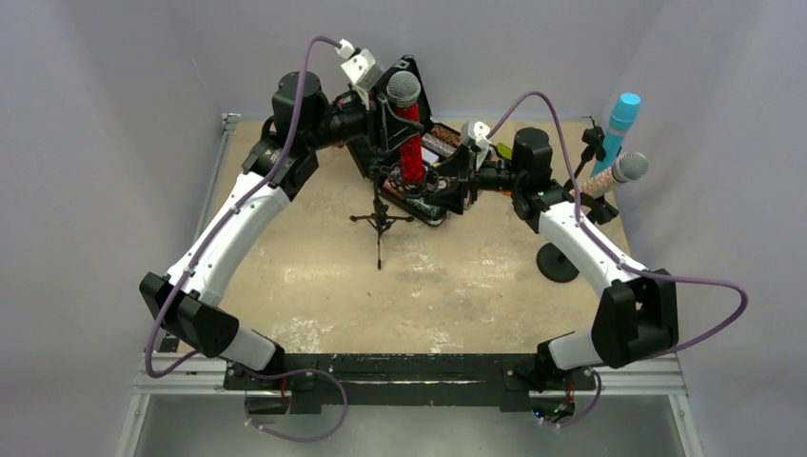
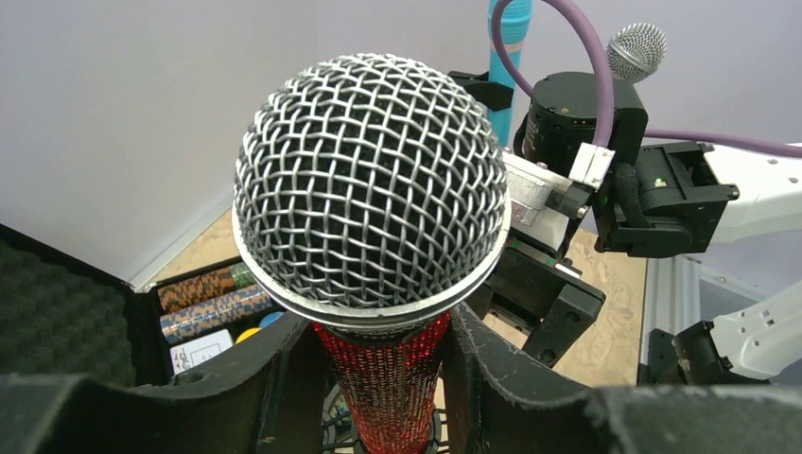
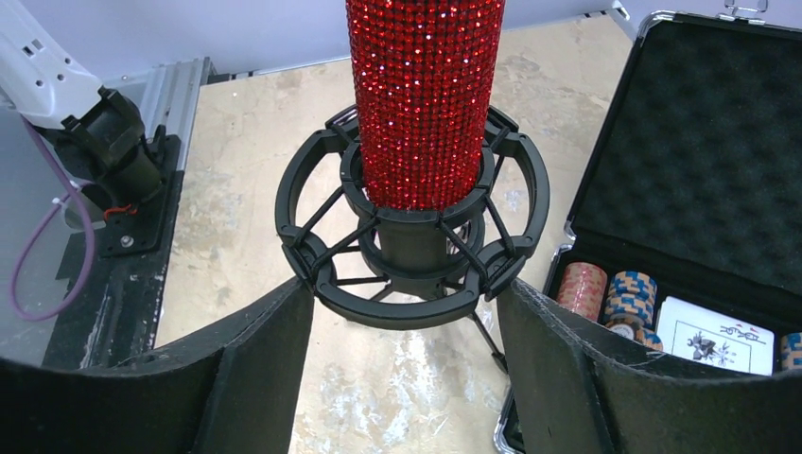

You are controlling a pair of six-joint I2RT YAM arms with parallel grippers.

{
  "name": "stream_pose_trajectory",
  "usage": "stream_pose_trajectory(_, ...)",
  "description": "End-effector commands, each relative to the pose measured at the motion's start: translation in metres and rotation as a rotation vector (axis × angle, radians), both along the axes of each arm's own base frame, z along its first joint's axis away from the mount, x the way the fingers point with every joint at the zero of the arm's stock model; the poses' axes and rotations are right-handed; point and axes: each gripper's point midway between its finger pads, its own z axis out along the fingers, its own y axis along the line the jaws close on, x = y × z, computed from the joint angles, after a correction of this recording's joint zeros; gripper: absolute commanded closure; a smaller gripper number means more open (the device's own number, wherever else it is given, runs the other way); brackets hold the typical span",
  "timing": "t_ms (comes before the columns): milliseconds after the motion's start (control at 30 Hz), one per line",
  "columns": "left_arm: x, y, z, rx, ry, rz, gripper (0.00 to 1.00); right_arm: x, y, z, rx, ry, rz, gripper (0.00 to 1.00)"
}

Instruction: Attach the microphones to the stand

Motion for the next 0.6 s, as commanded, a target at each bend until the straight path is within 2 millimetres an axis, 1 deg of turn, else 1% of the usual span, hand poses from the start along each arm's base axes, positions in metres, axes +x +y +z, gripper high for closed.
stream_pose_trajectory(0,0.005,0.015,-0.114,0.309,0.239,0.01,1.0,-0.011,0.009,0.037,0.06,-0.097,0.053,0.35)
stream_pose_trajectory(100,0.006,0.016,-0.115,0.326,0.239,0.01,1.0,-0.011,0.009,0.039,0.062,-0.099,0.055,0.36)
stream_pose_trajectory(200,0.005,0.015,-0.126,0.333,0.267,0.004,1.0,-0.012,0.01,0.041,0.066,-0.094,0.062,0.37)
stream_pose_trajectory(300,0.003,0.011,-0.134,0.301,0.279,0.002,1.0,-0.012,0.011,0.041,0.069,-0.09,0.064,0.39)
stream_pose_trajectory(400,0.003,0.007,-0.131,0.229,0.266,0.008,1.0,-0.012,0.013,0.041,0.071,-0.083,0.07,0.39)
stream_pose_trajectory(567,0.002,0.004,-0.134,0.163,0.267,0.024,1.0,-0.013,0.014,0.039,0.069,-0.078,0.075,0.39)
